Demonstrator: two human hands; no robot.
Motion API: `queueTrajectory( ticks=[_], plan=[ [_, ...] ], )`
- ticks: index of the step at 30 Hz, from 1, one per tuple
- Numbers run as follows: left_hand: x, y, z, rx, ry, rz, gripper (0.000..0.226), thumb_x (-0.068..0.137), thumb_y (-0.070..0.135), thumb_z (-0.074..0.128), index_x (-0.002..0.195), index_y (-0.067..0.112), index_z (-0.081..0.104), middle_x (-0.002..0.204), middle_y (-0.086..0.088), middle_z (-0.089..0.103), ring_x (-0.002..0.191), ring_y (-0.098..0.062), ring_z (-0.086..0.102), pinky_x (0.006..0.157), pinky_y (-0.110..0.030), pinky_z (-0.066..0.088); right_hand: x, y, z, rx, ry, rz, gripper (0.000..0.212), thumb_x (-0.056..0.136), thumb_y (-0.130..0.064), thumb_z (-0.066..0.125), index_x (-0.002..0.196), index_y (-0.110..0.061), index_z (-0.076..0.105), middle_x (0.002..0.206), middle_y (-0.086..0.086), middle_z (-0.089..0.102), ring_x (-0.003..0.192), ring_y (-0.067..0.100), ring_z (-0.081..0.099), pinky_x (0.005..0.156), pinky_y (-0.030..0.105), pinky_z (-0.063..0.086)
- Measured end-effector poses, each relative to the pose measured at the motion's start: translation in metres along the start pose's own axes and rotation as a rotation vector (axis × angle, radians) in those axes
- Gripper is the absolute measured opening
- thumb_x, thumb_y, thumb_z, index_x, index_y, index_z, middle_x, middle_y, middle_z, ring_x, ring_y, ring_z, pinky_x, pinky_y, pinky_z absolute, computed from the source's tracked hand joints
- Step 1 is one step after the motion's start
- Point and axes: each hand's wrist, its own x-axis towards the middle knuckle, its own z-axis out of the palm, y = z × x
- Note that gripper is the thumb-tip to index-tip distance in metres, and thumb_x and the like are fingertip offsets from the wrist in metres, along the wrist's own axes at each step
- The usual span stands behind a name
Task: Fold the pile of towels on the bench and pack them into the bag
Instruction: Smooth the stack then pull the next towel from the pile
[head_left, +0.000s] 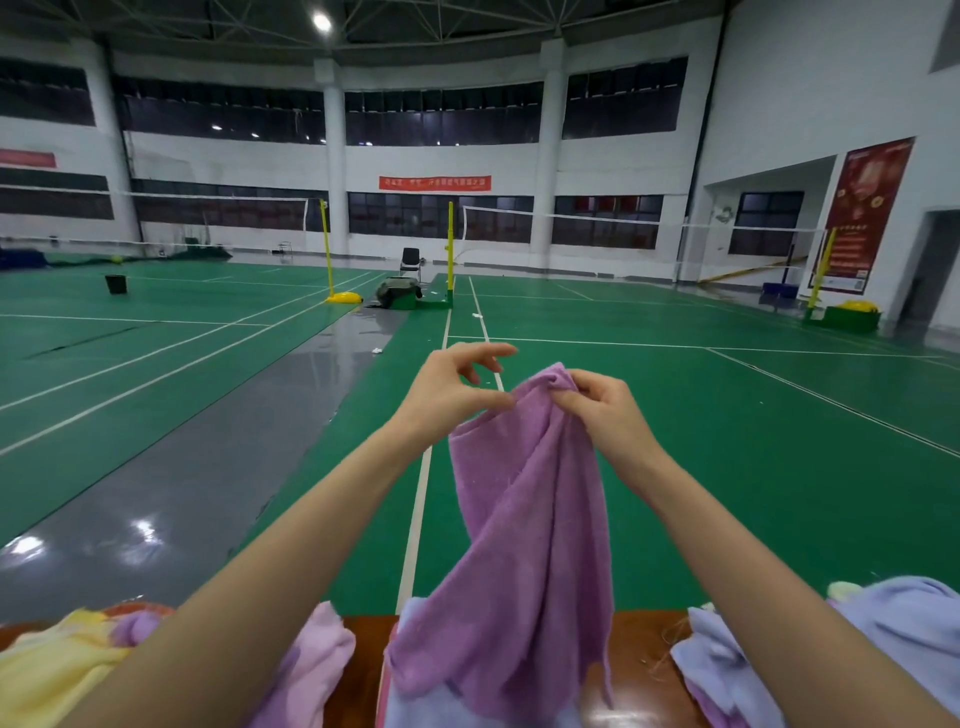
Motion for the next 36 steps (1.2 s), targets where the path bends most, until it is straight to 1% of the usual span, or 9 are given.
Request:
queueTrajectory(
  ticks=[2, 3, 6, 10, 15, 19, 24, 32, 36],
  plan=[
    [0.004, -0.011, -0.007, 0.070, -0.164, -0.004, 0.047, 0.076, 0.017, 0.076, 0.120, 0.027, 0.060, 0.115, 0.011, 0.059, 0.104, -0.008, 0.051, 0.090, -0.024, 0.041, 0.008, -0.008, 0.000, 0.009, 0.001, 0.011, 0.025, 0.094, -0.006, 0.047, 0.076, -0.014, 0.062, 0.071, -0.001, 0.056, 0.057, -0.003, 0.051, 0.059, 0.011, 0.042],
    [0.005, -0.016, -0.008, 0.069, -0.276, -0.034, 0.043, 0.076, 0.019, 0.075, 0.116, 0.023, 0.063, 0.115, 0.009, 0.061, 0.105, -0.007, 0.054, 0.091, -0.023, 0.043, 0.012, -0.012, -0.001, 0.005, 0.011, 0.010, 0.027, 0.095, -0.006, 0.045, 0.073, -0.014, 0.059, 0.069, -0.001, 0.053, 0.055, -0.002, 0.048, 0.056, 0.010, 0.040],
    [0.004, -0.027, -0.010, 0.029, -0.453, -0.148, 0.019, 0.076, 0.013, 0.074, 0.093, 0.011, 0.066, 0.092, 0.003, 0.067, 0.084, -0.009, 0.064, 0.076, -0.017, 0.053, 0.023, -0.021, -0.005, 0.025, 0.084, 0.046, 0.030, 0.095, -0.011, 0.042, 0.067, -0.015, 0.052, 0.063, -0.002, 0.042, 0.056, 0.006, 0.040, 0.056, 0.013, 0.038],
    [0.005, -0.039, -0.019, -0.187, -0.235, -0.128, 0.006, 0.082, 0.005, 0.065, 0.088, 0.006, 0.065, 0.081, 0.000, 0.070, 0.075, -0.010, 0.067, 0.068, -0.020, 0.056, 0.033, -0.024, -0.017, 0.077, 0.241, 0.087, 0.031, 0.095, -0.015, 0.044, 0.065, -0.015, 0.051, 0.063, -0.002, 0.042, 0.059, 0.009, 0.039, 0.061, 0.022, 0.035],
    [0.023, -0.025, -0.028, -0.273, -0.020, -0.048, 0.010, 0.087, 0.013, 0.060, 0.080, 0.015, 0.067, 0.071, 0.010, 0.069, 0.069, -0.003, 0.065, 0.068, -0.018, 0.054, 0.038, -0.012, -0.028, -0.029, 0.192, 0.064, 0.018, 0.099, -0.018, 0.043, 0.097, -0.017, 0.060, 0.085, -0.008, 0.057, 0.079, 0.004, 0.051, 0.077, 0.021, 0.044],
    [0.042, -0.012, -0.029, -0.313, 0.113, -0.002, 0.007, 0.084, 0.008, 0.065, 0.082, 0.014, 0.068, 0.061, 0.014, 0.067, 0.059, 0.004, 0.061, 0.059, -0.014, 0.051, 0.048, -0.001, -0.031, 0.067, 0.230, 0.088, 0.016, 0.098, -0.014, 0.045, 0.101, -0.019, 0.059, 0.091, -0.009, 0.060, 0.088, 0.009, 0.054, 0.087, 0.028, 0.046],
    [0.054, -0.009, -0.034, -0.340, 0.172, -0.040, 0.003, 0.084, 0.013, 0.067, 0.084, 0.016, 0.069, 0.076, 0.003, 0.065, 0.067, -0.004, 0.059, 0.067, -0.022, 0.052, 0.056, 0.003, -0.029, 0.110, 0.219, 0.080, 0.015, 0.097, -0.014, 0.046, 0.101, -0.019, 0.059, 0.094, -0.006, 0.061, 0.096, 0.015, 0.056, 0.090, 0.030, 0.048],
    [0.048, -0.015, -0.044, -0.341, 0.136, -0.091, 0.004, 0.085, 0.012, 0.065, 0.085, 0.015, 0.067, 0.072, 0.008, 0.067, 0.070, -0.006, 0.060, 0.071, -0.023, 0.054, 0.064, -0.005, -0.023, 0.077, 0.182, 0.095, 0.018, 0.098, -0.015, 0.045, 0.109, -0.016, 0.059, 0.093, -0.008, 0.059, 0.088, 0.009, 0.054, 0.089, 0.028, 0.046],
    [0.043, -0.020, -0.046, -0.339, 0.128, -0.107, 0.004, 0.085, 0.013, 0.065, 0.083, 0.016, 0.067, 0.074, 0.007, 0.067, 0.071, -0.006, 0.061, 0.070, -0.022, 0.054, 0.064, -0.004, -0.022, 0.033, 0.157, 0.131, 0.024, 0.098, -0.017, 0.045, 0.117, -0.011, 0.058, 0.100, -0.003, 0.058, 0.094, 0.014, 0.053, 0.087, 0.029, 0.045]
  ],
)
